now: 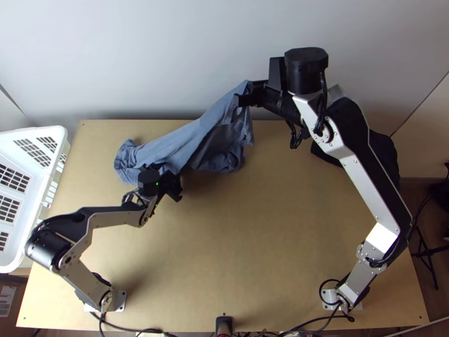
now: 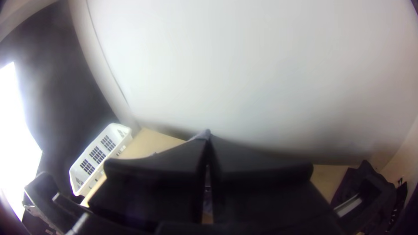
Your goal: Fold the t-shirt
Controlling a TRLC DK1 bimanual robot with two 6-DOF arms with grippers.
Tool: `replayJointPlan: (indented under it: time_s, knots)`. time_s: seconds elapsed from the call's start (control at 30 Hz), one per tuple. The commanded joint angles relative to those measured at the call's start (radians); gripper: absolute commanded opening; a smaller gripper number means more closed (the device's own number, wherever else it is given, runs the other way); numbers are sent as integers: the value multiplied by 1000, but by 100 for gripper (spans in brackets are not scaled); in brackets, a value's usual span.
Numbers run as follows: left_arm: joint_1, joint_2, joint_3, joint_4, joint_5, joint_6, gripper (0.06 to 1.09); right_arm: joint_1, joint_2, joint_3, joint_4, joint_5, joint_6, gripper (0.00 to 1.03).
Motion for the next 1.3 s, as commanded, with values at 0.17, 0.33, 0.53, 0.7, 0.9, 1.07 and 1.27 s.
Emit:
replayJointPlan:
  time_s: [0.17, 0.33, 0.53, 0.7, 0.9, 1.07, 1.27]
  knots:
    - [211, -56, -19, -6, -13, 123, 41, -50, -10, 1, -6, -1, 16, 3]
    - [305, -44, -41, 0, 5, 140, 10, -56, -9, 7, 3, -2, 22, 3]
    - [355, -98, -79, -7, 7, 143, 10, -59, -4, 15, 8, -1, 22, 3]
    - [366, -154, -148, -7, 11, 151, 10, -68, -4, 18, 11, -1, 17, 3]
    - [384, -297, -163, -26, 28, 156, 10, -84, -6, 22, 21, -1, 16, 3]
    - [386, -498, 22, -276, 67, -42, 10, -108, -30, 24, 20, -1, 14, 3]
    - [375, -588, 288, -477, 93, -377, 10, -113, -112, 22, 1, -13, 11, 3]
